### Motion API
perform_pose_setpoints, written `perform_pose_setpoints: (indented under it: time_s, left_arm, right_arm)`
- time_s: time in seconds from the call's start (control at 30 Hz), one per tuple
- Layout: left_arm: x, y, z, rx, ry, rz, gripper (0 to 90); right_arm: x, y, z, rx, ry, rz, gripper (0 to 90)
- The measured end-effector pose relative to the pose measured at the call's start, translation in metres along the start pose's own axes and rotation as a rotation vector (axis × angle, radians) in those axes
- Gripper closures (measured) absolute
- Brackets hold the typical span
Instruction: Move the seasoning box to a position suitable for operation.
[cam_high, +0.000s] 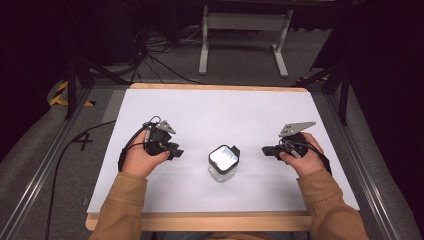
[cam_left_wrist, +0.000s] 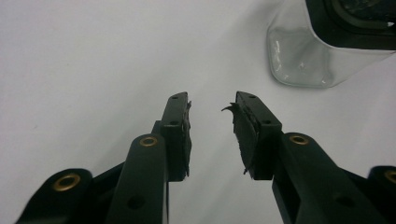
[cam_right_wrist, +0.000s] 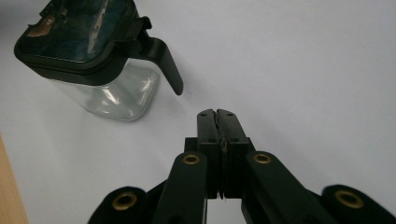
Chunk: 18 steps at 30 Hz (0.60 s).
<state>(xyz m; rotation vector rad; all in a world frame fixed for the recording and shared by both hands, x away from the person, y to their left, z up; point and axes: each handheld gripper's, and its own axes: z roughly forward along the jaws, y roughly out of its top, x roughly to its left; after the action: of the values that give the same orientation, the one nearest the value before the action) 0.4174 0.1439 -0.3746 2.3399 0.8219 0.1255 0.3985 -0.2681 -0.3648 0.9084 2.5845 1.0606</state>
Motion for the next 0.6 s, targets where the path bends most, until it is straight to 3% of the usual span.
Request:
perform_pose_setpoints:
  time_s: [0.27, 0.6]
  left_arm:
    - [-0.003, 0.002, 0.002, -0.02, -0.047, 0.003, 76.2]
    - [-0.014, 0.009, 0.021, 0.018, -0.093, 0.032, 83.5]
  right_arm:
    - [0.01, 0.003, 0.008, 0.02, 0.05, -0.034, 90.0]
    - [0.033, 0.005, 0.035, 0.062, 0.122, -0.099, 90.0]
